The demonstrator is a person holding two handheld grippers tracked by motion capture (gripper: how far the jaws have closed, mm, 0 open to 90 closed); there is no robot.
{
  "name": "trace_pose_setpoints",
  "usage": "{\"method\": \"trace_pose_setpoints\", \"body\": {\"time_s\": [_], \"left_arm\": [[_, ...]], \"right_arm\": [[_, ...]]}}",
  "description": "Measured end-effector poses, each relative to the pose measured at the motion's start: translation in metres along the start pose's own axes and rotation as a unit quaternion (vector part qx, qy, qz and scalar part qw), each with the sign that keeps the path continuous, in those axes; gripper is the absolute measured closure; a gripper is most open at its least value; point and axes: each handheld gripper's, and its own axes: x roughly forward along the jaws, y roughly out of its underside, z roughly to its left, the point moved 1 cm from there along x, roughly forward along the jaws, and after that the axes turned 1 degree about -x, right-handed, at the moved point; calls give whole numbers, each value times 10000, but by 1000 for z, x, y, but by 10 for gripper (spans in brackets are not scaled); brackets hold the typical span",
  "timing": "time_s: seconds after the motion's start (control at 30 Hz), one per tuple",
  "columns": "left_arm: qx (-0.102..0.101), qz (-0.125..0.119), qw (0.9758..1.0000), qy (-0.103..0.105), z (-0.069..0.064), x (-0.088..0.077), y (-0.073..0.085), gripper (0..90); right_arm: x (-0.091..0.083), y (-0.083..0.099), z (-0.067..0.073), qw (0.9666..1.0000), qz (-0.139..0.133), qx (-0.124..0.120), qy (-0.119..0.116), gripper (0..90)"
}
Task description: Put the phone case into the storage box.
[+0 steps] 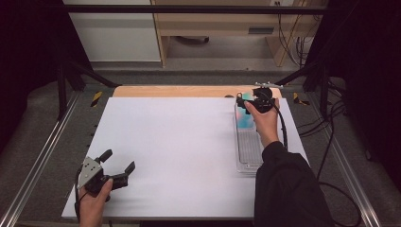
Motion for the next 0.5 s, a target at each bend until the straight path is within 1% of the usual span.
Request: {"method": "trace_pose_setpoints", "body": {"time_s": [0.23,0.37,0.5], "left_arm": [[-5,-12,10000,6,0,0,0,13],[-6,-2,10000,13,0,0,0,13],[-14,-11,10000,16,0,0,0,13]], "right_arm": [[-1,-1,4,10000,-64,26,20,60],[-2,-2,7,9999,-102,86,22,58],[-2,-2,10,9999,-117,71,17,57]]}}
